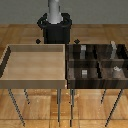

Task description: Place the milk carton into the appropriate compartment.

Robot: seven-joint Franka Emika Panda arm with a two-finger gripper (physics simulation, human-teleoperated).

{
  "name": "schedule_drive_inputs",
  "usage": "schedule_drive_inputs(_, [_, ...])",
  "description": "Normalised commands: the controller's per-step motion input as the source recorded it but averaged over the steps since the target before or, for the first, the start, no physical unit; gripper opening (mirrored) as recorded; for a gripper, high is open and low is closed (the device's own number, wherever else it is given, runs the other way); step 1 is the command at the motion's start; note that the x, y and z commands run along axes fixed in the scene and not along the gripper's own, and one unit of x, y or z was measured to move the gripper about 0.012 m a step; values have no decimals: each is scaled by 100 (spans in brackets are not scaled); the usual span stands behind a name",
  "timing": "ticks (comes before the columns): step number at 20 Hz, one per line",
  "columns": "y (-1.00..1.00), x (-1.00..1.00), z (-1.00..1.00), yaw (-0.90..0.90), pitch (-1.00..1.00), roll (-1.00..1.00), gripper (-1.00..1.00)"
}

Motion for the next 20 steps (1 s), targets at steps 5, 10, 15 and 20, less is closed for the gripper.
schedule_drive_inputs(5, [0, -40, 0, 0, 0, 0, 100])
schedule_drive_inputs(10, [0, 0, 0, 0, 0, 0, 100])
schedule_drive_inputs(15, [0, 0, 0, 0, 0, 0, 100])
schedule_drive_inputs(20, [0, 0, 0, 0, 0, 0, 100])
